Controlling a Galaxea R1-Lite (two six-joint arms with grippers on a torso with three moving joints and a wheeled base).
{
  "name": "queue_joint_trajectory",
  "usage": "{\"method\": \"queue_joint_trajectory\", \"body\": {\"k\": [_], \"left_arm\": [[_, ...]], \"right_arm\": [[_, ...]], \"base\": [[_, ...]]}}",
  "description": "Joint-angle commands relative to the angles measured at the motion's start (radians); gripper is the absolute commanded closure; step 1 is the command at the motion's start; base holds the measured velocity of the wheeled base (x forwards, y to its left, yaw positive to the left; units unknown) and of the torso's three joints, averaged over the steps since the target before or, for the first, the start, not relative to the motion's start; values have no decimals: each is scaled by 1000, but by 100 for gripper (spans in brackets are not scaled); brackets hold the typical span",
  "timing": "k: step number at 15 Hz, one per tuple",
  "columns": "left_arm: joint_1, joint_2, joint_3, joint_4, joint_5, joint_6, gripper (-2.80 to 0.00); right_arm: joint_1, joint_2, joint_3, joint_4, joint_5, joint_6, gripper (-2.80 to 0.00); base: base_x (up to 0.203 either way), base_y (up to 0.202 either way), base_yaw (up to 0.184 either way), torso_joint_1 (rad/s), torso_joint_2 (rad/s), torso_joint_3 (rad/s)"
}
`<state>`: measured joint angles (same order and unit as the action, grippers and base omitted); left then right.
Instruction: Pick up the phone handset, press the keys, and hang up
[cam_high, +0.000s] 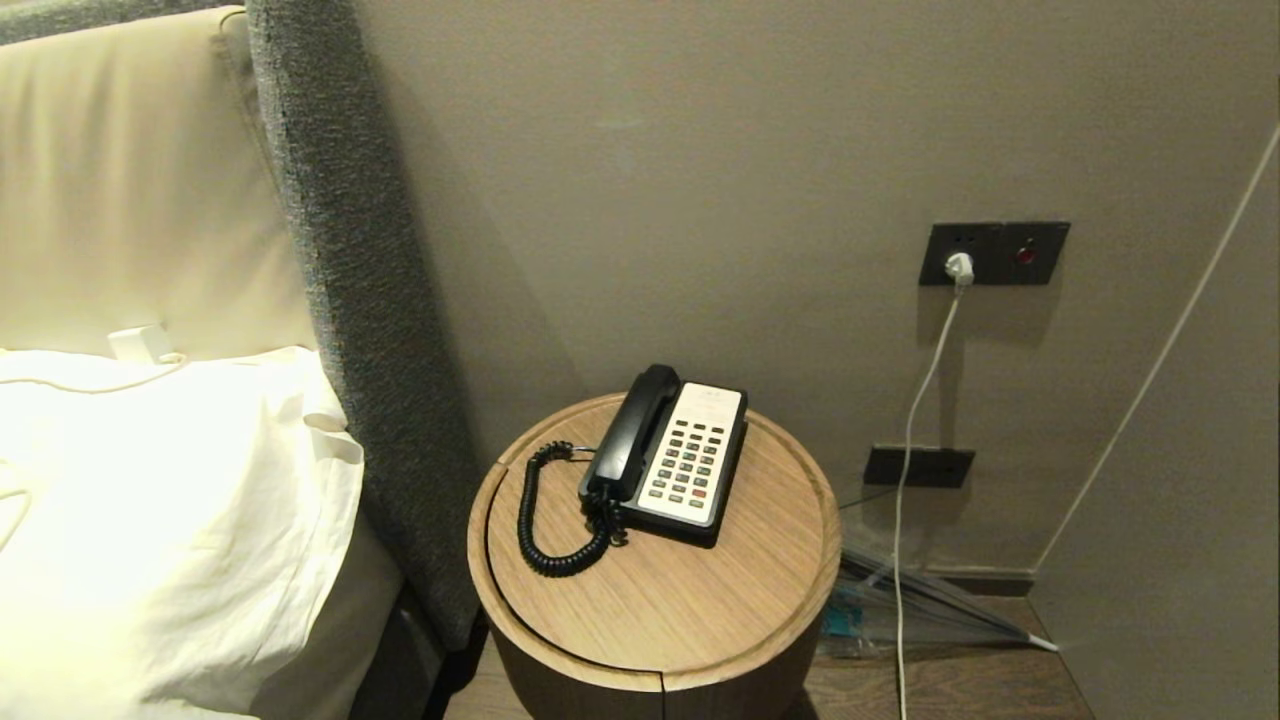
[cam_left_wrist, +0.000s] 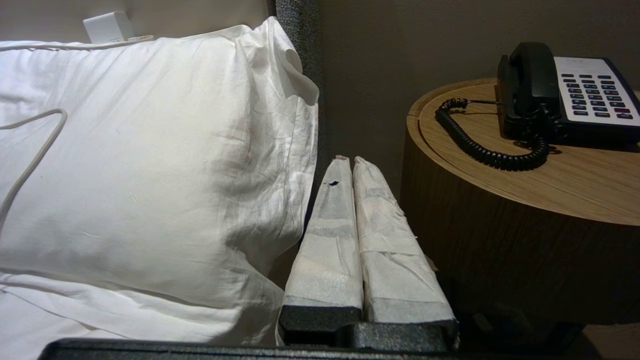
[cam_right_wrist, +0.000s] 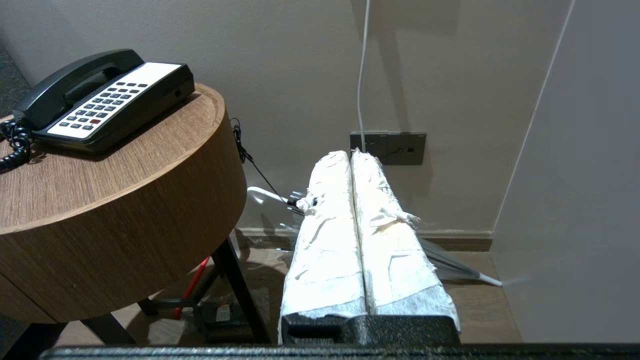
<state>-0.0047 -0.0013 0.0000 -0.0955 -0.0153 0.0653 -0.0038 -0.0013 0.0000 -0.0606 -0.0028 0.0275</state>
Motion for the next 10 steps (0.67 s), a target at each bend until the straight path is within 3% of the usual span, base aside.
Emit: {"method": "queue_joint_trajectory", "body": {"k": [1,10], "left_arm": [[0,1,40,-1,0,1,0],[0,1,40,-1,0,1,0]], "right_arm": [[1,0,21,-1,0,0,0],[0,0,21,-1,-2,5,0]], "base": [[0,0,0,0,0,0],[0,0,0,0,0,0]]}}
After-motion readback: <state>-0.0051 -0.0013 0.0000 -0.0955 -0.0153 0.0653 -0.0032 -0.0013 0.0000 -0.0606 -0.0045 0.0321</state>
